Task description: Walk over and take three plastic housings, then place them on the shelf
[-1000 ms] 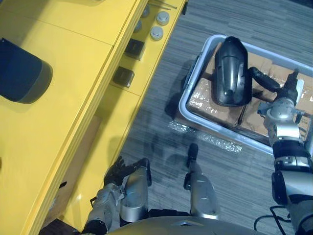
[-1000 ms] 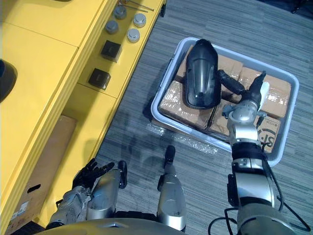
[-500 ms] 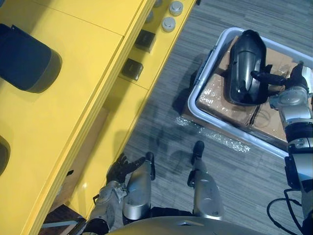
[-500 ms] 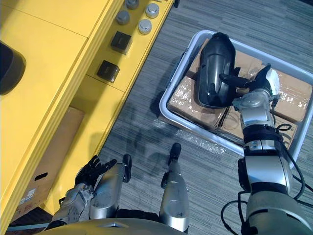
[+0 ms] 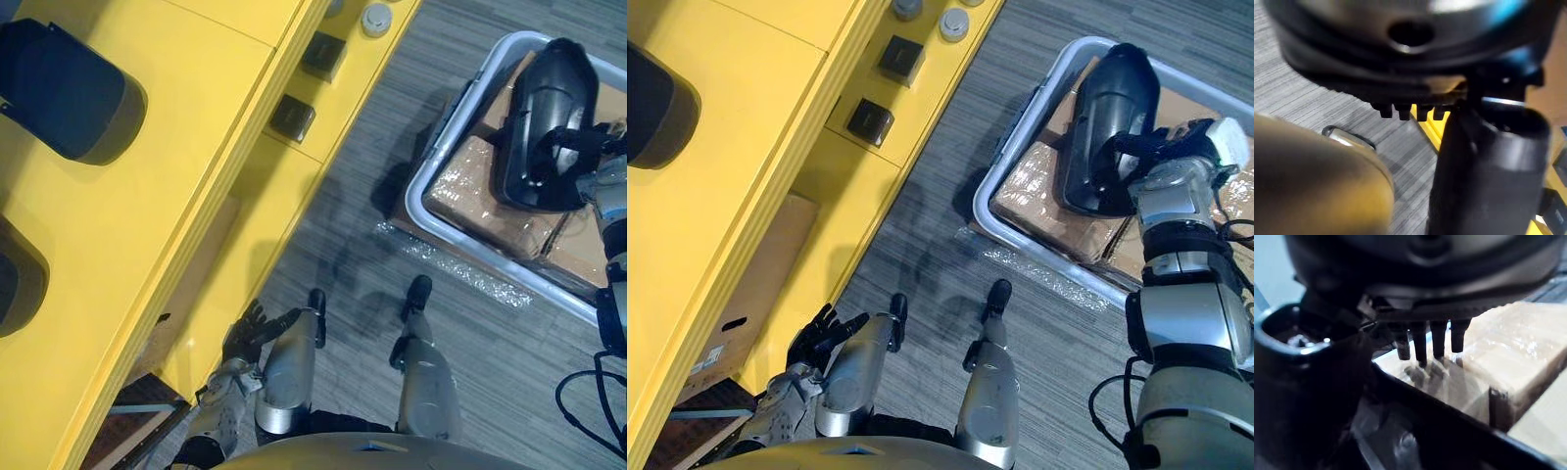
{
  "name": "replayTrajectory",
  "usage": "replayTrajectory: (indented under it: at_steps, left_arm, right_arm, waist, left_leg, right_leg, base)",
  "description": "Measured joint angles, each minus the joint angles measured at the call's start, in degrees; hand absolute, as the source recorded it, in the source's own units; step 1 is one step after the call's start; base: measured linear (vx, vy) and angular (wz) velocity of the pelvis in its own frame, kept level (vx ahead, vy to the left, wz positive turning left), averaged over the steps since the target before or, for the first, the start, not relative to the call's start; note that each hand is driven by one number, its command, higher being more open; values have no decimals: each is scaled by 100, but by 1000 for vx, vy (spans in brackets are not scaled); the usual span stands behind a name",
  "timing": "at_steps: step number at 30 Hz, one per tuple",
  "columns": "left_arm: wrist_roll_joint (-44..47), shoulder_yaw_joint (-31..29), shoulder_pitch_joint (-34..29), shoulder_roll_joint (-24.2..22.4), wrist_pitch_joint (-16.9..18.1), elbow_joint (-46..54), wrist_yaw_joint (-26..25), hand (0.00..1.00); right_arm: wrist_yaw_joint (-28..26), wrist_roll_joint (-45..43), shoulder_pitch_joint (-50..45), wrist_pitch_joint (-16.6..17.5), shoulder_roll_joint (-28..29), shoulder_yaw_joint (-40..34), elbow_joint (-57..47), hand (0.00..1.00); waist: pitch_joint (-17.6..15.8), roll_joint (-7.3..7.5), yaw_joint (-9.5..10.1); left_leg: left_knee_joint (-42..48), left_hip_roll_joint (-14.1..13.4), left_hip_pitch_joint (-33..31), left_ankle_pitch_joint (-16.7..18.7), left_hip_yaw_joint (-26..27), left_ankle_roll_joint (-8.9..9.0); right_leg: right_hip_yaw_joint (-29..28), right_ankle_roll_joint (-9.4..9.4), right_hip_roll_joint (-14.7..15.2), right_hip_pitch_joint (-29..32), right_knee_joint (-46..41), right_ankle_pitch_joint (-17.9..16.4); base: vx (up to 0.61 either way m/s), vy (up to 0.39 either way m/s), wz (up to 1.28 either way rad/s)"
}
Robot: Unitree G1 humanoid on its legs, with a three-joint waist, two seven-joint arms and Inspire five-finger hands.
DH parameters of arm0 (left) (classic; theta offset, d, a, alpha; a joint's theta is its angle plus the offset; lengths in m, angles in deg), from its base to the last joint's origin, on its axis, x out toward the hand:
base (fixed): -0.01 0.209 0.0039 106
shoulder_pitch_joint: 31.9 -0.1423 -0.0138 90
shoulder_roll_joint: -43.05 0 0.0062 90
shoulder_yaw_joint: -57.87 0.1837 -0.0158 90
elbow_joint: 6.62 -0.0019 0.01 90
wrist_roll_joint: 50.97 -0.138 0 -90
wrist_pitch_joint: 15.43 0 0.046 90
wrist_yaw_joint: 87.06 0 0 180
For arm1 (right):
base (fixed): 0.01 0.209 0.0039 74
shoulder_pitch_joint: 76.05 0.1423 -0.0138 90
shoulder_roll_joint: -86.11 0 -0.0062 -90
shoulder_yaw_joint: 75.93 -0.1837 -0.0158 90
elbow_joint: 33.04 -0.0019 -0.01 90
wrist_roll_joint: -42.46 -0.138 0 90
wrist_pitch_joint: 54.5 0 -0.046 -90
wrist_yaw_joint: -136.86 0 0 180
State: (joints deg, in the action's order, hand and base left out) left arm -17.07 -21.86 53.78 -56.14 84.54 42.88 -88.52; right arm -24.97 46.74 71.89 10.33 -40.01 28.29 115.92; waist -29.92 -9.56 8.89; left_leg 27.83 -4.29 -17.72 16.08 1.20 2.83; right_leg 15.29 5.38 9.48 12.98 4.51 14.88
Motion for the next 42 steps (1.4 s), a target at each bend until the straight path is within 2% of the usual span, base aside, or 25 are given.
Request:
replayTrajectory:
  at_steps: [9, 17, 26, 30, 31, 34, 37, 40, 42]
  left_arm:
    - [207, 143, -1, 10, 122, 2, -37, 100]
    - [220, 187, -10, 24, 95, 72, -108, 100]
    - [173, 59, -223, 20, -49, 379, -97, 100]
    - [-57, -167, -525, 42, -37, 815, -165, 100]
    - [-85, -213, -629, 68, -40, 1094, -211, 100]
    - [-152, -234, -756, 105, -44, 2096, -316, 100]
    - [-310, -239, -587, 236, -102, 3056, -351, 100]
    - [-446, -209, -193, 421, -261, 3272, -338, 100]
    - [-533, -95, 191, 503, -555, 3180, -333, 100]
  right_arm:
    - [-287, 444, 20, -33, -40, 282, 336, 0]
    - [-296, 460, -165, 317, 22, 278, 285, 0]
    - [-412, 878, -1229, 811, 33, -40, -544, 0]
    - [-387, 1009, -1989, 925, 258, -472, -1470, 0]
    - [-350, 1113, -2300, 927, 401, -647, -1837, 0]
    - [-69, 1118, -2986, 936, 766, -1199, -2751, 0]
    - [229, 1362, -3281, 1001, 1066, -1480, -3166, 0]
    - [358, 1689, -3321, 1098, 1172, -1485, -3196, 0]
    - [374, 1797, -3357, 1153, 1192, -1482, -3201, 0]
  waist:
    - [23, -36, 39]
    - [29, -45, 59]
    - [8, -9, -73]
    - [-25, 271, -264]
    - [-20, 398, -324]
    - [4, 619, -474]
    - [103, 760, -641]
    - [254, 819, -782]
    - [426, 814, -810]
  left_leg:
    - [10, 73, -157, -28, -87, -27]
    - [85, 71, -138, -28, -129, -28]
    - [66, 24, 147, -24, -51, -21]
    - [-161, -30, 463, -64, 51, 33]
    - [-257, -47, 586, -84, 84, 53]
    - [-474, -79, 869, -119, 217, 72]
    - [-621, -78, 1089, -126, 368, 63]
    - [-690, -77, 1175, -130, 464, 60]
    - [-752, -80, 1287, -135, 561, 62]
  right_leg:
    - [137, 0, 67, 94, -2, -2]
    - [208, -45, 80, 77, -142, -37]
    - [202, -70, 45, -178, -133, -56]
    - [139, -89, -5, -359, -70, -70]
    - [105, -90, -28, -437, -24, -69]
    - [-6, -94, -56, -555, -14, -71]
    - [-112, -97, -56, -630, -4, -74]
    - [-186, -97, -55, -632, -2, -74]
    - [-302, -96, -66, -631, -1, -73]
  base:
    - [-40, 69, 6]
    - [-53, 63, 3]
    - [-66, 43, -4]
    - [-20, 13, -11]
    - [12, -4, -12]
    - [25, 5, -18]
    - [6, 21, -23]
    - [-9, 20, -21]
    - [-3, 18, -24]
